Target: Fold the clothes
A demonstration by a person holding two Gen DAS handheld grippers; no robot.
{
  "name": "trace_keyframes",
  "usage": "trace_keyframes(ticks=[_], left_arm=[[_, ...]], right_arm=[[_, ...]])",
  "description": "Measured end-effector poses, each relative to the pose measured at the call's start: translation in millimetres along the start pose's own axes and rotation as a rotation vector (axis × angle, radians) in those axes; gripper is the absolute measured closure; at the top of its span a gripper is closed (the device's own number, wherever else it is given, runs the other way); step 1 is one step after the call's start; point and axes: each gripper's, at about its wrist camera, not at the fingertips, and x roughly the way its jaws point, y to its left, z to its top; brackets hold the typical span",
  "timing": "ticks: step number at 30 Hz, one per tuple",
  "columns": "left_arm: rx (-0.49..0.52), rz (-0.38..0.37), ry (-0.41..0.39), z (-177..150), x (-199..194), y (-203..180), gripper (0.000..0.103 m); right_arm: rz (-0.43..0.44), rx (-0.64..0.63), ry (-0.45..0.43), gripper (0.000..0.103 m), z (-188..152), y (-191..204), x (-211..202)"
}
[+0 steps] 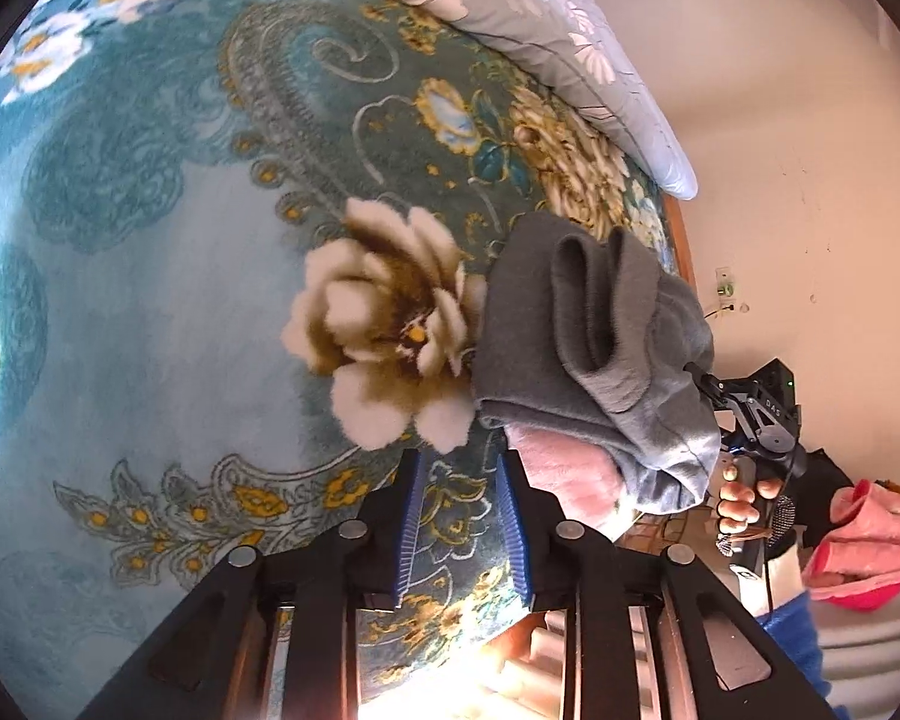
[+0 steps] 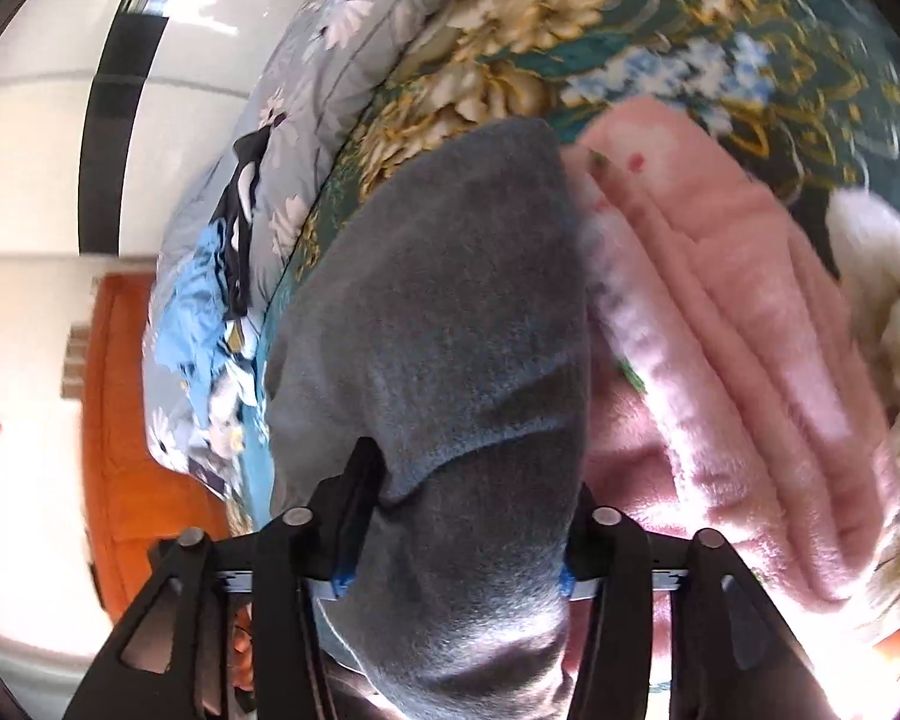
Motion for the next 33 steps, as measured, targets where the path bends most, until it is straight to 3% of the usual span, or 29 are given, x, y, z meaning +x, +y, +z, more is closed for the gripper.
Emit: trace_keyframes(ticks=[7,10,13,23,28,33], left_arm=[[-0.045,-0.02,0.02,-4,3,19,0.072],[-0.055,-0.03,0.028,-6,4,24,0.071],[-0.068,-0.041,0.037,-6,7,27,0.07],[-0.129,-0.104,0.051,-2,16,40,0.069],[-0.162,-0.137,-0.031,6,-18,59,0.069],[-0.215,-0.138,-0.213,18,-92,94,0.069]], right_arm=[[0.08,0.099,-0.041,0.047,-7,-16,5],[0.057,0.071,-0.061,0.061,-11,-3,1],[0.013,0.013,-0.07,0.071,-13,27,-7],[-0.106,-0.216,-0.051,0.076,-21,152,-19],[-0.117,-0.358,0.027,0.076,-39,229,11],[-0.033,-0.489,0.123,0.076,-64,293,47]])
